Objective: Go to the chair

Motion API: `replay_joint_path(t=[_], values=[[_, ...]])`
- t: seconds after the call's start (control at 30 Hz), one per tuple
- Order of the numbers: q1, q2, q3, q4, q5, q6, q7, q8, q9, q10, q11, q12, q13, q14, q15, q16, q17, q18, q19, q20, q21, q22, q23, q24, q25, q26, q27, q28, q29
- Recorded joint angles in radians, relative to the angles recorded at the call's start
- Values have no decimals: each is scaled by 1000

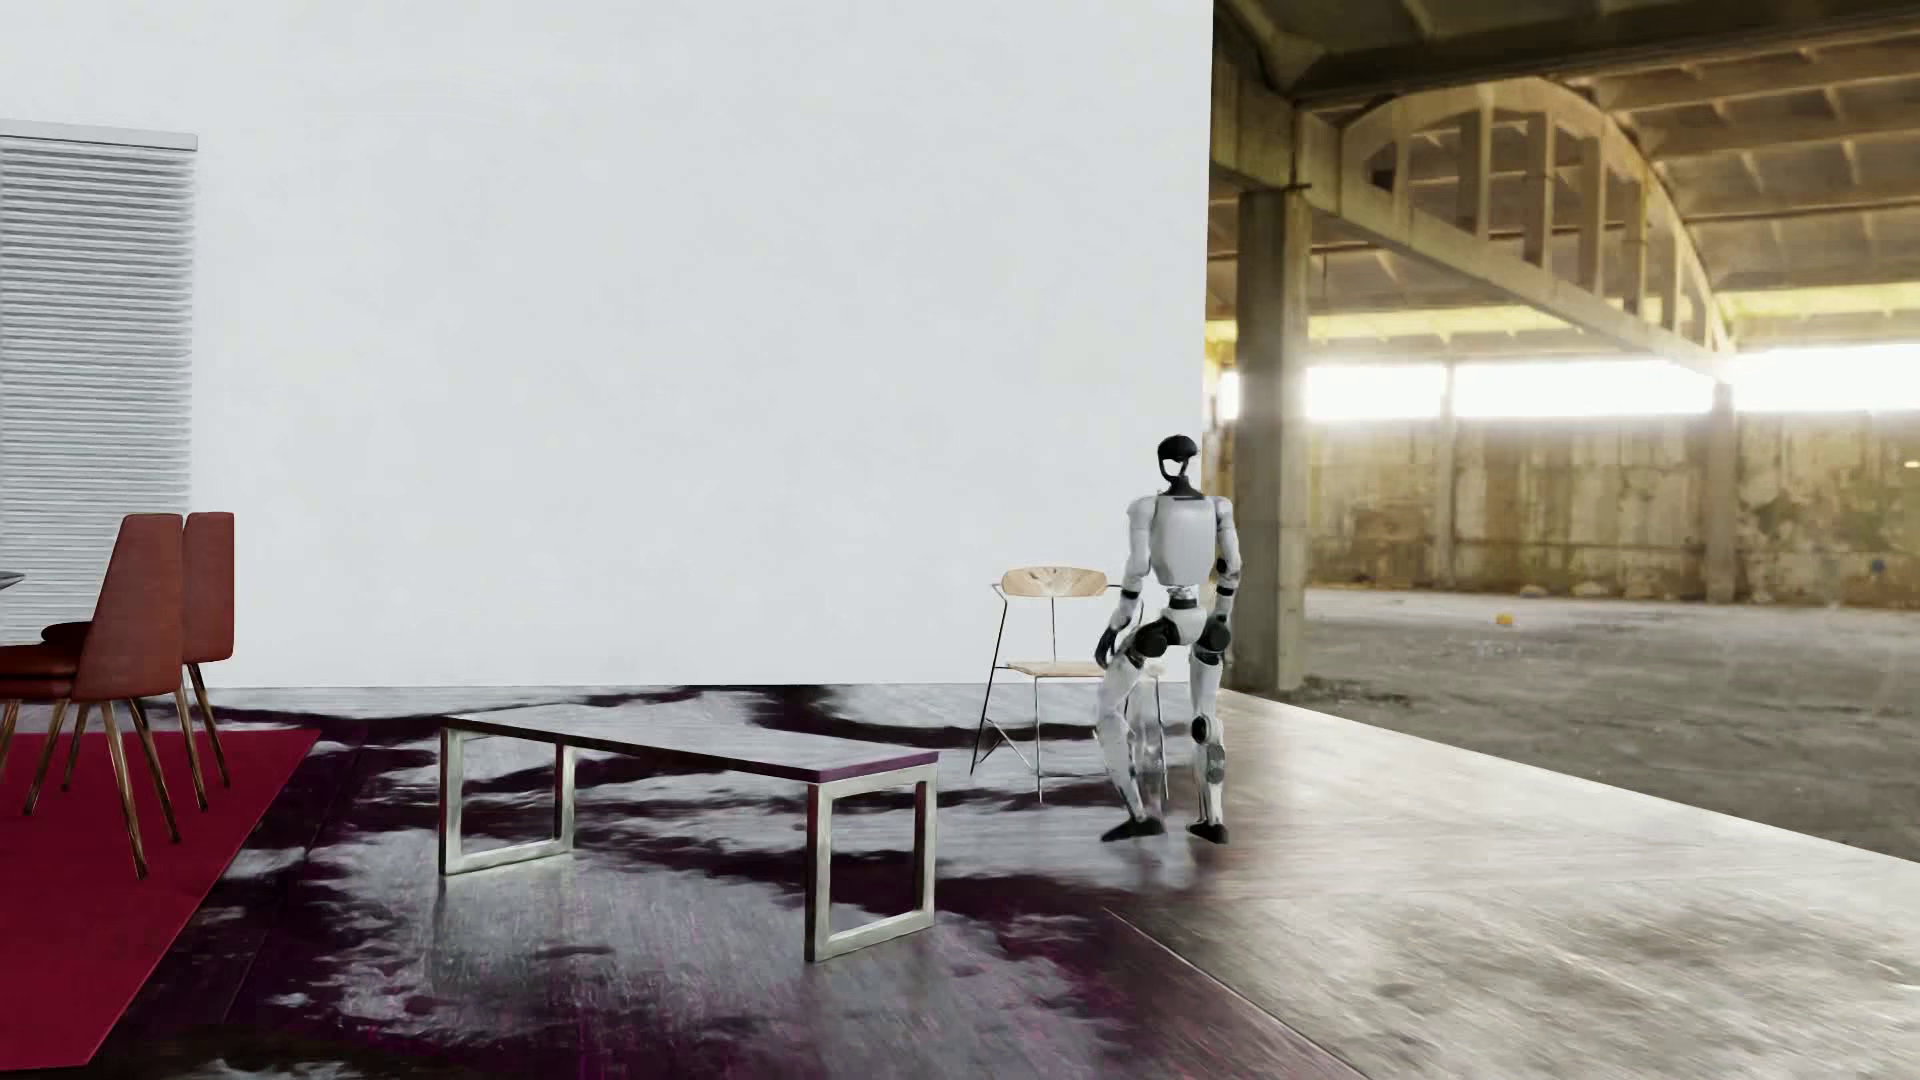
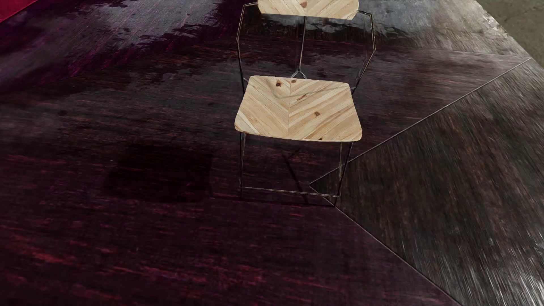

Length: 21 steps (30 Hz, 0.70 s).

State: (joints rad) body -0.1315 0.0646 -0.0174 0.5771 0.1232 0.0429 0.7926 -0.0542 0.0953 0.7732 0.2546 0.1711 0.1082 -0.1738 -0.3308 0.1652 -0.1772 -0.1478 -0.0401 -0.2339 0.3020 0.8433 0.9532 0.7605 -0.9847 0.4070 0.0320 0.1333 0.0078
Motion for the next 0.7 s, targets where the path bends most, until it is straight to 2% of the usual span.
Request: replay_joint_path(t=[0.07,0.1,0.13,0.17,0.2,0.23,0.27,0.3,0.37,0.4,0.47,0.5,0.6,0.63,0.7], values=[[-55,-3,18,-70,32,8,-290,45,-1,4,6,-36,-55,-36,6,18,10,17,-17,-53,-39,74,-13,55,44,-24,22,-111,-56],[-78,-5,24,-150,43,11,-450,62,-2,-8,6,-51,-81,-96,12,21,21,42,-23,-81,-64,83,-21,88,67,-41,42,-139,-81],[-84,-11,26,-238,51,14,-574,73,-4,-32,6,-61,-103,-162,19,17,33,46,-29,-93,-88,70,-32,110,92,-56,58,-141,-102],[-76,-21,24,-303,56,17,-623,77,-8,-69,5,-66,-123,-213,25,6,45,47,-34,-85,-103,41,-44,112,117,-65,65,-121,-115],[-61,-30,20,-349,60,19,-611,80,-13,-110,1,-69,-138,-242,31,-10,53,48,-38,-67,-104,3,-56,102,137,-72,60,-93,-116],[-41,-38,14,-386,65,21,-545,88,-17,-144,-6,-73,-151,-259,38,-26,54,65,-43,-55,-89,-34,-67,88,148,-85,46,-66,-109],[-47,-44,13,-435,71,21,-572,99,-19,-150,-8,-83,-158,-257,40,-36,52,110,-47,-59,-62,-61,-80,78,146,-103,28,-48,-103],[-57,-47,12,-450,73,20,-599,99,-20,-152,-11,-101,-159,-241,42,-42,47,127,-53,-79,-32,-75,-93,75,135,-124,16,-43,-104],[-94,-50,5,-435,75,15,-608,80,-17,-73,7,-138,-155,-220,34,-34,65,108,-66,-149,11,-85,-89,88,121,-160,20,-77,-94],[-113,-51,1,-427,75,13,-610,71,-15,-20,25,-163,-146,-216,25,-20,78,100,-71,-192,16,-83,-80,107,125,-173,28,-100,-65],[-129,-41,-6,-430,66,15,-620,61,-13,41,44,-201,-122,-187,11,0,101,93,-62,-258,10,-78,-70,171,131,-179,40,-112,-10],[-130,-32,-8,-435,59,16,-626,61,-12,61,50,-207,-111,-161,7,-10,111,82,-58,-250,5,-74,-77,175,131,-172,48,-113,-3],[-156,-13,-8,-464,46,20,-702,63,-8,141,60,-179,-65,-137,-3,-45,109,-39,-52,-138,-17,-93,-76,92,129,-170,59,-103,-48],[-163,-13,-7,-483,43,21,-749,66,-8,153,62,-168,-52,-169,-4,-39,109,-46,-50,-119,-31,-98,-66,90,137,-170,69,-91,-58],[-160,-17,-4,-490,39,24,-776,78,-11,93,51,-145,-41,-243,4,-24,95,37,-43,-94,-36,-93,-32,108,138,-159,82,-73,-65]])
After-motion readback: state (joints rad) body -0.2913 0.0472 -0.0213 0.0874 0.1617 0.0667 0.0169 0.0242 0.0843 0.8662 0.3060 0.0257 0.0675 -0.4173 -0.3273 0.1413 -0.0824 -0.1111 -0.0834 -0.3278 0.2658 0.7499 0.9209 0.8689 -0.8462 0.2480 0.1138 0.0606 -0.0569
